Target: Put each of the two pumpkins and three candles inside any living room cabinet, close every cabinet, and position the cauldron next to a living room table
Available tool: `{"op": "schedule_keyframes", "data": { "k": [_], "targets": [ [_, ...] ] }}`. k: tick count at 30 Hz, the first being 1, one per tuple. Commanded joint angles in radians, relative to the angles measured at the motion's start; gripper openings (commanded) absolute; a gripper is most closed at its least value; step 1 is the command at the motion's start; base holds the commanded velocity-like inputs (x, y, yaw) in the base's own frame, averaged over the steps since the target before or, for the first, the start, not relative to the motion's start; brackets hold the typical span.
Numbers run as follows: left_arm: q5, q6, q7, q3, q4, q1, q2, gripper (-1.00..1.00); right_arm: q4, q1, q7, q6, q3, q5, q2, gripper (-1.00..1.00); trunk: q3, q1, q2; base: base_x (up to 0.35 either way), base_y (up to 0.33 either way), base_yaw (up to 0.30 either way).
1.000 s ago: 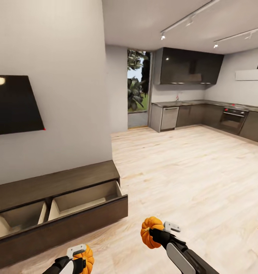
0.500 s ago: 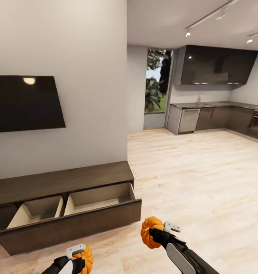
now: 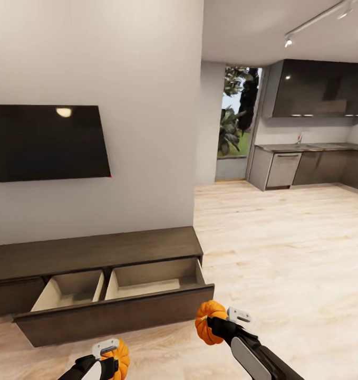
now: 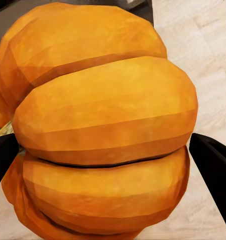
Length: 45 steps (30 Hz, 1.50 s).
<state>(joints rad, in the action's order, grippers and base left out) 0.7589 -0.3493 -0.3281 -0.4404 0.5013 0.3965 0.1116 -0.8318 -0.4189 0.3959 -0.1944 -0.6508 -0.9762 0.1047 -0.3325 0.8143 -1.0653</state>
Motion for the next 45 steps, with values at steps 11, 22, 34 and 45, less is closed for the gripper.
{"op": "schedule_keyframes", "data": {
  "k": [11,22,34,45],
  "targets": [
    [0.01,-0.002,-0.009,-0.005,0.003,0.001,0.002,-1.0,-0.003,-0.001,0.008,-0.002,-0.004,-0.002,0.001,-1.0,-0.001,0.0,-0.001,0.056,0.106,-0.048],
    [0.011,-0.002,-0.009,-0.001,0.003,0.001,0.003,-1.0,-0.003,-0.001,0.009,-0.002,-0.004,-0.002,0.001,-1.0,-0.001,0.0,-0.001,0.021,0.158,-0.015],
    [0.011,-0.002,-0.009,-0.006,0.004,0.001,0.003,-1.0,-0.003,-0.001,0.009,-0.002,-0.004,-0.002,0.001,-1.0,-0.001,0.0,-0.001,0.202,0.113,0.095],
    [0.019,-0.003,-0.009,0.0,0.013,0.001,0.002,-1.0,-0.003,-0.001,0.008,-0.002,-0.004,-0.002,0.002,-1.0,0.005,-0.007,0.013,0.061,0.004,0.187]
  ]
}}
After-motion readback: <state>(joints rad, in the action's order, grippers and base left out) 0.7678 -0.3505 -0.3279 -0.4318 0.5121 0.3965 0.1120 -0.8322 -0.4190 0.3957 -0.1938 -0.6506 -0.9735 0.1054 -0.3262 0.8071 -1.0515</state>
